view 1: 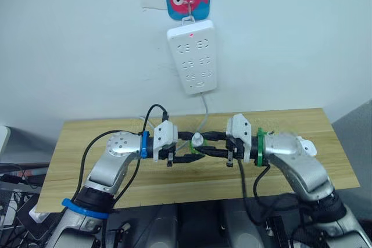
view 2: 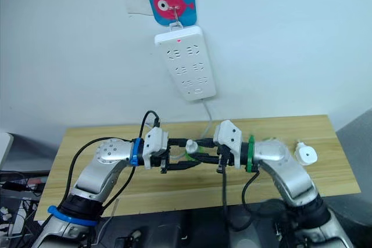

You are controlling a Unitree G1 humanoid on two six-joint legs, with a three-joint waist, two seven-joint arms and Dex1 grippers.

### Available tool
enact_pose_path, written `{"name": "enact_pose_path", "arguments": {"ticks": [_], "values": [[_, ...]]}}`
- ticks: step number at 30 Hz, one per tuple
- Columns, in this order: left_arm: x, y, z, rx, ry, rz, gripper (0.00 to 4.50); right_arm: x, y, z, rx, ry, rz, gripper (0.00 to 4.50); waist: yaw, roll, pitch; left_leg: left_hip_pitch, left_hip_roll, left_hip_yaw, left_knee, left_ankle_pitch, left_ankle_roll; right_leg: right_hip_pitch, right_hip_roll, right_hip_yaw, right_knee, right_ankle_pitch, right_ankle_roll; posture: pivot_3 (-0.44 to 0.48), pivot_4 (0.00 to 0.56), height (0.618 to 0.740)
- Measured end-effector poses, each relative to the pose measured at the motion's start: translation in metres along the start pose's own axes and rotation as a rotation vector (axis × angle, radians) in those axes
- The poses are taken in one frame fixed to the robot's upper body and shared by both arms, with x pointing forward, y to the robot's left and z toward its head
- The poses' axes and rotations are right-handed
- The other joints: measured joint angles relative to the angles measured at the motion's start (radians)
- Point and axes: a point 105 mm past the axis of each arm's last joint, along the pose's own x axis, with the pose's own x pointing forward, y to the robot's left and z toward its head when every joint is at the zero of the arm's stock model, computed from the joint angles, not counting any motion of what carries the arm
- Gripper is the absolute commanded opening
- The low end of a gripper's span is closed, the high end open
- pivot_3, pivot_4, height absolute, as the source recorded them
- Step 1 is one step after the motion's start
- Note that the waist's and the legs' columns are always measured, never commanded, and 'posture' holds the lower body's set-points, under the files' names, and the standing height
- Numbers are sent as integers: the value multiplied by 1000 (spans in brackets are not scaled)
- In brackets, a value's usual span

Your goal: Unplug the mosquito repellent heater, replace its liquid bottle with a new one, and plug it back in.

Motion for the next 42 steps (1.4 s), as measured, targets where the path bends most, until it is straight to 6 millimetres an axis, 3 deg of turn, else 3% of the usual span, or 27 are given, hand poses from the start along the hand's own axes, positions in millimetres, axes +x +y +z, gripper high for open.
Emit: {"name": "enact_pose_path", "arguments": {"ticks": [7, 14, 17, 21, 24, 30, 36, 42], "values": [[3, -20, 4, 20, 2, -145, 2272, 5, 5, -1, -54, 5, 365, 1051, 2, 0, 0, 0, -1, -1, 1, 0, 0, 0, 0, -1, 0, 0, 0, -8, 295, 740], [15, -18, 6, 46, 0, -177, 2272, 3, 3, 7, -69, -23, 362, 3426, 18, 0, 0, 0, -1, -1, 1, 0, 0, 0, -1, 0, 0, 0, 0, -31, 291, 740], [14, -13, -1, 37, 15, -138, 2272, -20, -2, 3, -71, 8, 259, 4395, 25, 0, 0, 0, -1, -1, 1, 0, 0, 0, -1, 0, 0, 0, 0, -38, 290, 740], [15, -3, -4, 20, 10, -67, 2272, -40, -1, -2, -47, 25, 89, 4457, 28, 0, 0, 0, -1, -1, 1, 0, 0, 0, -2, 0, 0, 0, 0, -58, 296, 740], [12, 6, -4, 19, 12, -3, 2272, -42, 4, -2, -48, 19, -52, 4457, 27, 0, 0, 0, -1, -1, 0, 0, 0, 0, -1, 0, 0, 0, 0, -61, 286, 740], [12, 15, -5, 10, 14, 83, 2272, -22, 8, 10, -63, -20, -280, 4457, 18, 0, 0, 0, 0, -1, 0, 0, 0, 0, -1, 0, 1, 0, 0, -72, 278, 740], [12, 17, -7, -7, 20, 109, 2272, 2, -5, 13, -72, -38, -457, 4457, 21, 0, 0, 0, -1, -1, 0, 0, 0, -1, -1, 0, 0, 0, 0, -73, 273, 740], [12, 17, -6, -5, 18, 108, 2272, 0, -13, 2, -77, 19, -523, 4457, 23, 0, 0, 0, -1, -1, 0, 0, 0, 0, -1, 0, 0, 0, 0, -74, 263, 740]]}}
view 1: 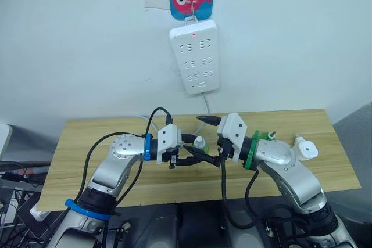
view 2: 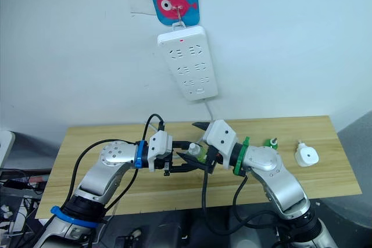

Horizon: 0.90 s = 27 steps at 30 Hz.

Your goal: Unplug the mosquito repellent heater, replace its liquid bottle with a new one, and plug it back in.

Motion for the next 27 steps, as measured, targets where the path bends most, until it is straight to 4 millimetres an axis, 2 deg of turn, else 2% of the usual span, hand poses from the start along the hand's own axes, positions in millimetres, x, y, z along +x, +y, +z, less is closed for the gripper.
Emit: {"name": "enact_pose_path", "arguments": {"ticks": [8, 12, 15, 18, 22, 24, 27], "values": [[0, 4, 0, 7, 7, 24, 2272, -28, -9, -10, 12, 54, -2, 4457, 0, 0, 0, 0, 0, 0, 0, 0, 0, 0, 0, 0, 0, 0, 0, -80, 264, 740], [-2, 0, -3, -4, 15, 12, 2272, -53, -32, -15, -19, 115, -98, 4457, 0, 0, 0, 0, 0, 1, 0, 0, 0, 0, 0, 0, 0, 0, 0, -90, 262, 740], [-1, 0, -3, -4, 14, 4, 2272, -59, -34, -14, -12, 117, -98, 4457, 0, 0, 0, 0, 1, 0, 0, 0, 0, 0, 1, 0, 0, 0, 0, -93, 260, 740], [-1, 0, -3, -3, 14, 2, 2272, -57, -22, -14, 28, 100, -39, 4457, -2, 0, 0, 0, 0, 1, 0, 0, 0, 0, 0, 1, 0, 0, 0, -94, 259, 740], [0, 0, -1, -1, 6, 2, 2272, -37, 9, -10, 57, 44, 78, 4457, -4, 0, 0, 0, 1, 0, 0, 0, 0, 0, 1, 0, 0, 0, 0, -85, 260, 740], [2, 2, 1, 5, 1, 1, 2272, -26, 18, -8, 66, 21, 99, 4457, -3, 0, 0, 0, 0, 1, 0, 0, 0, 0, 1, 0, 0, 0, 0, -86, 260, 740], [2, 2, 2, 10, -2, 0, 2272, -8, 17, -3, 62, -14, 79, 4457, -5, 0, 0, 0, 1, 0, 1, 0, 0, 0, 1, 0, 1, 0, 0, -78, 263, 740]]}}
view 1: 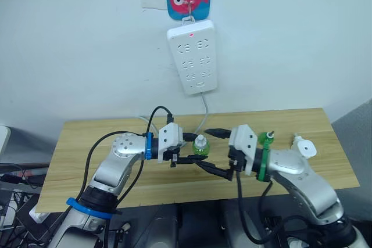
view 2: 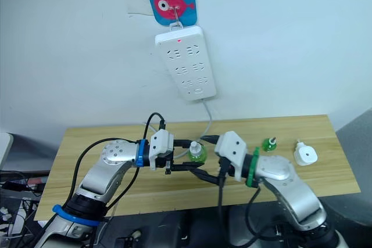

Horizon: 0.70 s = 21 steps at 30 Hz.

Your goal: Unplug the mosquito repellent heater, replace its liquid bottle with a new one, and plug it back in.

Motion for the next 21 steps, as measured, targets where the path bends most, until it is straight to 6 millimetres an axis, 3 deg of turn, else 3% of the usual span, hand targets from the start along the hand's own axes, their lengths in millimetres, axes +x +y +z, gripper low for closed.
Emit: {"name": "enact_pose_path", "arguments": {"ticks": [4, 8, 14, 17, 21], "values": [[0, -3, -2, -7, 1, 0, 2272, 15, -14, -2, 9, -3, -87, 4457, 0, 0, 0, 0, 0, 0, 0, 1, -2, 0, 0, 0, 0, 0, 0, -75, 264, 740], [-3, -6, -7, -25, 14, 8, 2272, 9, -18, -9, -3, 25, -92, 4457, 5, 0, 0, 0, -1, 0, 0, 0, 0, 0, 0, 0, -1, 0, 0, -80, 265, 740], [-2, 0, -3, -18, 10, 30, 2272, -27, -29, -14, -46, 72, -68, 4457, 5, 0, 0, 0, 0, 0, 0, 0, 0, 0, 0, 0, 0, 0, 0, -93, 272, 740], [-3, -3, -5, -23, 12, 13, 2272, -58, -57, -16, -69, 129, -169, 4457, 5, 0, 0, 0, 0, 1, 0, 0, 0, 0, 0, 0, 0, 0, 0, -102, 273, 740], [-2, -5, -4, -21, 10, 0, 2272, -63, -52, -13, -67, 125, -93, 4457, -4, 0, 0, 0, 1, 1, 0, 0, 0, 0, 0, 0, 0, 0, 0, -106, 275, 740]]}}
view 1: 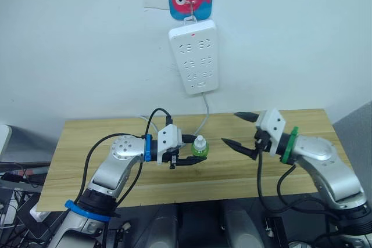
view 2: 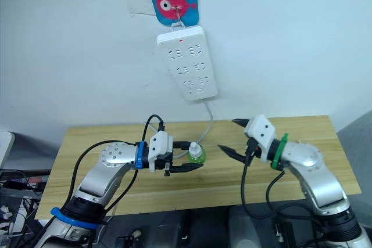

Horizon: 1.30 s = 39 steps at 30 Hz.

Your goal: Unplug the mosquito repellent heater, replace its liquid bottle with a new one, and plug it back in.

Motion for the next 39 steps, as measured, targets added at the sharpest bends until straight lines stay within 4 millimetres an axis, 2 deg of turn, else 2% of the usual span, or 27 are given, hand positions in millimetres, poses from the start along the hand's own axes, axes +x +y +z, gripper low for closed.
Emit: {"name": "enact_pose_path", "arguments": {"ticks": [3, 8, 11, 12, 15, 24, 34, 36, 39], "values": [[0, 0, 0, 1, -1, -1, 2272, 4, 12, 6, 55, -36, 91, 4457, -5, 0, 0, 0, 0, 0, 0, 0, 0, 0, 0, 0, 0, 0, 0, -103, 276, 740], [2, 1, 2, 7, -9, -2, 2272, 27, 35, 42, 130, -169, 187, 4457, -15, 0, 0, 0, 0, -1, 0, 0, 0, 0, 0, -1, 0, 0, 0, -102, 279, 740], [2, 2, 3, 9, -10, -3, 2272, 36, 45, 45, 157, -187, 206, 4457, -14, 0, 0, 0, -1, -1, 0, 0, 0, 0, -1, -1, 0, 0, 0, -95, 281, 740], [2, 1, 3, 8, -10, -3, 2272, 38, 47, 44, 165, -184, 209, 4297, -14, 0, 0, 0, -1, -1, 0, 0, 0, 0, -1, 0, 0, 0, 0, -95, 282, 740], [2, 1, 3, 8, -11, -4, 2272, 41, 50, 43, 174, -184, 209, 3532, -14, 0, 0, 0, -1, -1, 0, 0, 0, 0, -1, 0, 0, 0, 0, -95, 282, 740], [2, -1, 0, -11, -4, -8, 2272, 41, 49, 42, 158, -178, 204, 150, -16, 0, 0, 0, -1, -1, 0, 0, 0, 0, -1, 0, 0, 0, 0, -88, 289, 740], [2, -2, -2, -23, 2, -8, 2272, 42, 50, 41, 132, -184, 206, 132, -15, 0, 0, 0, -1, -1, 0, 0, 0, 0, -1, 0, 0, 0, 0, -84, 287, 740], [2, -2, -2, -23, 2, -9, 2272, 39, 48, 45, 146, -196, 211, 132, -15, 0, 0, 0, -1, -1, 0, 0, 0, 0, -1, 0, 0, 0, 0, -85, 280, 740], [1, -3, -2, -24, 5, -17, 2272, 33, 43, 61, 148, -228, 214, 132, -15, 0, 0, 0, -1, -1, 0, 0, 0, 0, -1, 0, 0, 0, 0, -85, 277, 740]]}}
